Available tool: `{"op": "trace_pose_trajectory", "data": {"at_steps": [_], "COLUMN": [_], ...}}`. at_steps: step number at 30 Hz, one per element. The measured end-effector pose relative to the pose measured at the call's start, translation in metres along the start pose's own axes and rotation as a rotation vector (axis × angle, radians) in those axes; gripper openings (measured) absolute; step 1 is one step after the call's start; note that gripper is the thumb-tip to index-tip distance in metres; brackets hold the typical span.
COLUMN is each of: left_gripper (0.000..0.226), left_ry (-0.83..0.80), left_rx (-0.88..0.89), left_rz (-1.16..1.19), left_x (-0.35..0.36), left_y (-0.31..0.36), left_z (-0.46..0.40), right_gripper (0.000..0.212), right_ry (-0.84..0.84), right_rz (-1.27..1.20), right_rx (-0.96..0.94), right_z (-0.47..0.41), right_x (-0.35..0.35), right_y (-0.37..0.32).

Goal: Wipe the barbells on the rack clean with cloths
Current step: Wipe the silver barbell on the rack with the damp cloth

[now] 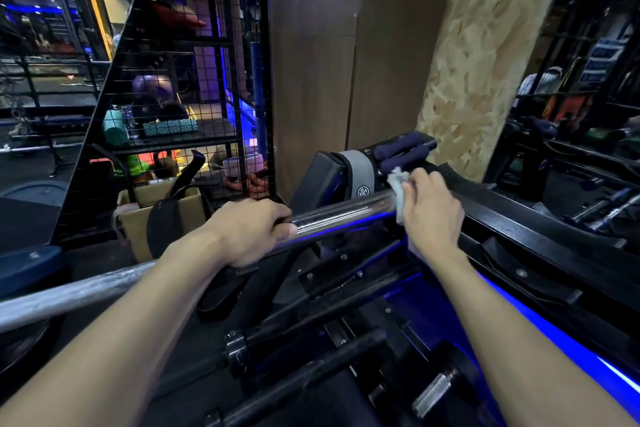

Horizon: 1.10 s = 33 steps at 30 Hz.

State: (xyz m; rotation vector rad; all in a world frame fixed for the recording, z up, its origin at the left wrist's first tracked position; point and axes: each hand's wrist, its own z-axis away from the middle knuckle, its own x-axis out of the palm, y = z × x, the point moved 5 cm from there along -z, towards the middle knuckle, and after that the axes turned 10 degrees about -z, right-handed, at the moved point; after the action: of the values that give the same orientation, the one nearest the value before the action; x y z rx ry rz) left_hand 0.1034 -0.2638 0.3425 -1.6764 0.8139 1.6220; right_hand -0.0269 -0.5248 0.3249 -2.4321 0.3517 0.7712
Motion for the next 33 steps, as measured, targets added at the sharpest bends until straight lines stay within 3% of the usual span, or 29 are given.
{"op": "trace_pose_trajectory", "data": {"at_steps": [4, 7, 9, 13, 15, 19, 23, 27, 31, 33], "left_gripper": [0.043, 0.040, 0.040, 0.041, 0.041, 0.044, 0.066, 0.060, 0.056, 0.053], "left_ry": [0.015, 0.015, 0.014, -0.007, -0.024, 0.047, 0.178, 0.234, 0.147, 0.077], "left_rx": [-0.011, 0.000, 0.009, 0.008, 0.005, 0.013, -0.038, -0.089, -0.065, -0.061], "left_rz": [-0.002, 0.016, 0.020, 0.020, 0.007, -0.064, -0.210, -0.236, -0.212, -0.166], "left_x": [-0.001, -0.002, -0.002, -0.002, -0.003, -0.007, -0.007, -0.007, -0.011, -0.012], "left_y": [0.000, -0.001, -0.002, -0.001, 0.000, 0.007, 0.024, 0.022, 0.019, 0.017], "left_z": [-0.001, -0.001, 0.000, -0.001, -0.002, 0.003, 0.010, 0.010, 0.004, -0.002], "right_gripper": [0.030, 0.030, 0.033, 0.032, 0.027, 0.028, 0.030, 0.021, 0.022, 0.024], "right_ry": [-0.032, -0.046, -0.060, -0.091, -0.093, -0.071, -0.075, -0.064, -0.200, -0.153], "right_rz": [-0.093, -0.113, -0.021, 0.102, 0.099, 0.021, -0.143, -0.095, 0.052, 0.109], "right_rx": [-0.296, -0.452, -0.438, -0.123, -0.064, -0.127, -0.275, -0.502, -0.223, -0.052], "right_z": [0.051, 0.064, 0.047, -0.005, -0.013, 0.006, 0.057, 0.078, 0.032, 0.007], "right_x": [0.011, 0.012, 0.010, 0.002, 0.003, 0.005, 0.005, 0.015, 0.014, 0.008], "right_y": [-0.085, -0.104, -0.081, 0.000, 0.016, -0.008, -0.091, -0.138, -0.062, -0.016]}}
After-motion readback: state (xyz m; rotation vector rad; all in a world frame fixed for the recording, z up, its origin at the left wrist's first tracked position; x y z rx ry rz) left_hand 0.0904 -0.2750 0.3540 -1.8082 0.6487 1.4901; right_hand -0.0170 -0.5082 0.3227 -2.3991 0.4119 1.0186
